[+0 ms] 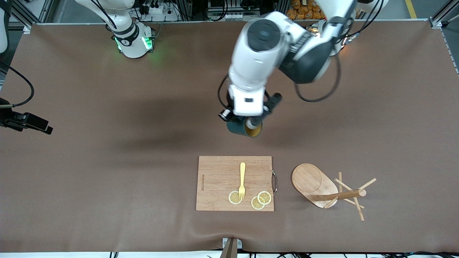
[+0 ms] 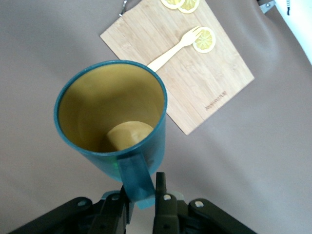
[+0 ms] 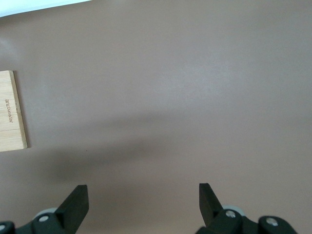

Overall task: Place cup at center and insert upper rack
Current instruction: 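Lift and carry the teal mug with the left gripper to the stand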

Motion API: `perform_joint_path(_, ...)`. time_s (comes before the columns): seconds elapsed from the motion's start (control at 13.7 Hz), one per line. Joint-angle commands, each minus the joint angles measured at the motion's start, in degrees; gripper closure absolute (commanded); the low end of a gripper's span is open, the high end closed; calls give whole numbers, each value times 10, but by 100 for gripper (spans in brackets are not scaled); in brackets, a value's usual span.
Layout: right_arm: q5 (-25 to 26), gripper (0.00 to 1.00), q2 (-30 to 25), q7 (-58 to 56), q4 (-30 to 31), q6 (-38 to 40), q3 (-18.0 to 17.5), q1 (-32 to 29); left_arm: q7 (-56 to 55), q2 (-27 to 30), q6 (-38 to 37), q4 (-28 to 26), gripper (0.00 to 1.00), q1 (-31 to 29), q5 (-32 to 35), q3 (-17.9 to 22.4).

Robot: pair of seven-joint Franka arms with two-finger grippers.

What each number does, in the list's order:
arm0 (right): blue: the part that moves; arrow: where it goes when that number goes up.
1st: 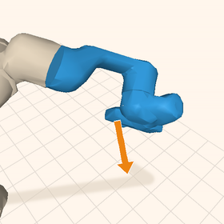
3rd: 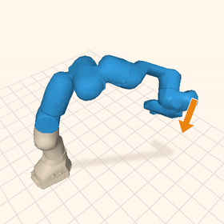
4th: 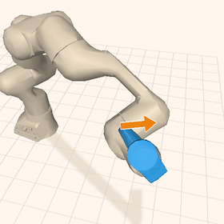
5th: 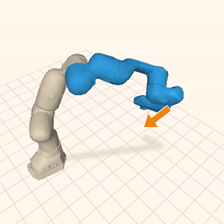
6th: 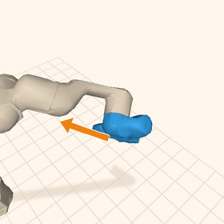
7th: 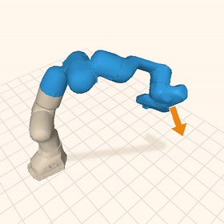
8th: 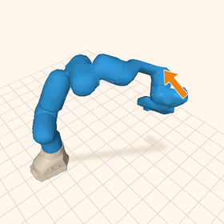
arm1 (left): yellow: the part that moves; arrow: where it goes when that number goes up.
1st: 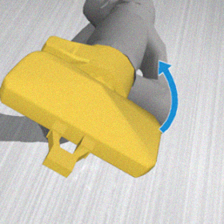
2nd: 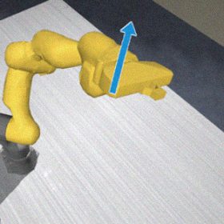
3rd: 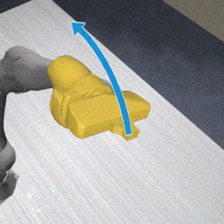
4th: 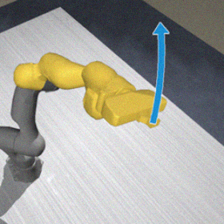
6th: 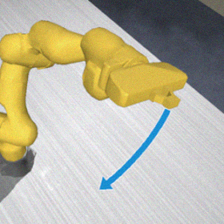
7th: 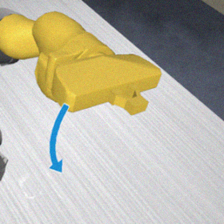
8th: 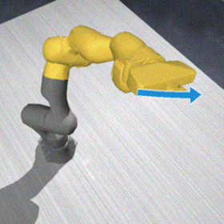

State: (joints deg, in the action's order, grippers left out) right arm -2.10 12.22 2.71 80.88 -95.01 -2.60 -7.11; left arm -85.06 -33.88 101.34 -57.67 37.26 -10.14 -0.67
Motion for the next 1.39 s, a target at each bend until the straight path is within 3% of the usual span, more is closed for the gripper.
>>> perform_joint_path(0.0,-11,0,0,0,-3,-1,-10,-14,74,32,10,-25,100,-55,-72,-4)
perform_joint_path(0.66,-10,0,1,-1,-3,-1,-10,-13,343,29,-15,-27,100,-239,-333,-5)
perform_joint_path(0.88,-10,0,1,-1,-3,-1,-10,-13,393,3,-49,-27,100,-302,-462,-6)
perform_joint_path(1.32,-10,0,1,-1,-3,-2,-10,-13,501,-57,-130,-26,100,-387,-544,-8)
